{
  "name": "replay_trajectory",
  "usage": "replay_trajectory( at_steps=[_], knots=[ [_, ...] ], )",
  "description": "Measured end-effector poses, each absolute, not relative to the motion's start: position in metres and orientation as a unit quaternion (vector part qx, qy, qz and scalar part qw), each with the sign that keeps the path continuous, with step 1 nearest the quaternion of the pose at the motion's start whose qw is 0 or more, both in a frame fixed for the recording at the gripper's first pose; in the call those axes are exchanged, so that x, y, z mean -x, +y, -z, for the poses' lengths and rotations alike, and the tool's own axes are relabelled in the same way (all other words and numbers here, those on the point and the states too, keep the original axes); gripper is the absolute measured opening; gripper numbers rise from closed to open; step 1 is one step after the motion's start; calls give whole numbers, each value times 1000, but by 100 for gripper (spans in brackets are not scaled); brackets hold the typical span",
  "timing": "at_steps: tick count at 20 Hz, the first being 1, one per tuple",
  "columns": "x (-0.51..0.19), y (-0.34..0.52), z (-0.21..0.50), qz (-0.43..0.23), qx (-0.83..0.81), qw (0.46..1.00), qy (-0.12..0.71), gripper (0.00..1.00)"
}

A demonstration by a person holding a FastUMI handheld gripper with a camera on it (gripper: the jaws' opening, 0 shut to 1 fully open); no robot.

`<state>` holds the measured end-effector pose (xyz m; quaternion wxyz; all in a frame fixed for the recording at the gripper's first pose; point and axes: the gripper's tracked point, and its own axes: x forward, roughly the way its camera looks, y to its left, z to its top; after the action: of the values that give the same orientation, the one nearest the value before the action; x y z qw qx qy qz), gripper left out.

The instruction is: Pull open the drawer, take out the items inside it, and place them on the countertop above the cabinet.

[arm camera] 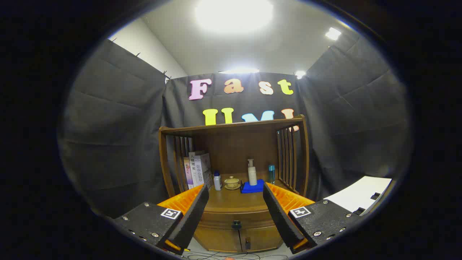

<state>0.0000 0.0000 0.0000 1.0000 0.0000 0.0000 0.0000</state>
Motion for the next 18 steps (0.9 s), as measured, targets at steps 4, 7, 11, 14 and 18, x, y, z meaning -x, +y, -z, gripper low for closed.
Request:
replay_trajectory(
  at_steps=[4,7,11,14,18],
  knots=[
    [-6,9,16,-3,6,1000,15,94],
    [-9,30,27,-27,2,999,27,94],
    [-11,41,33,-35,21,999,30,94],
    [-12,45,35,-37,32,998,30,94],
    [-19,43,36,-35,38,998,25,95]
  ],
)
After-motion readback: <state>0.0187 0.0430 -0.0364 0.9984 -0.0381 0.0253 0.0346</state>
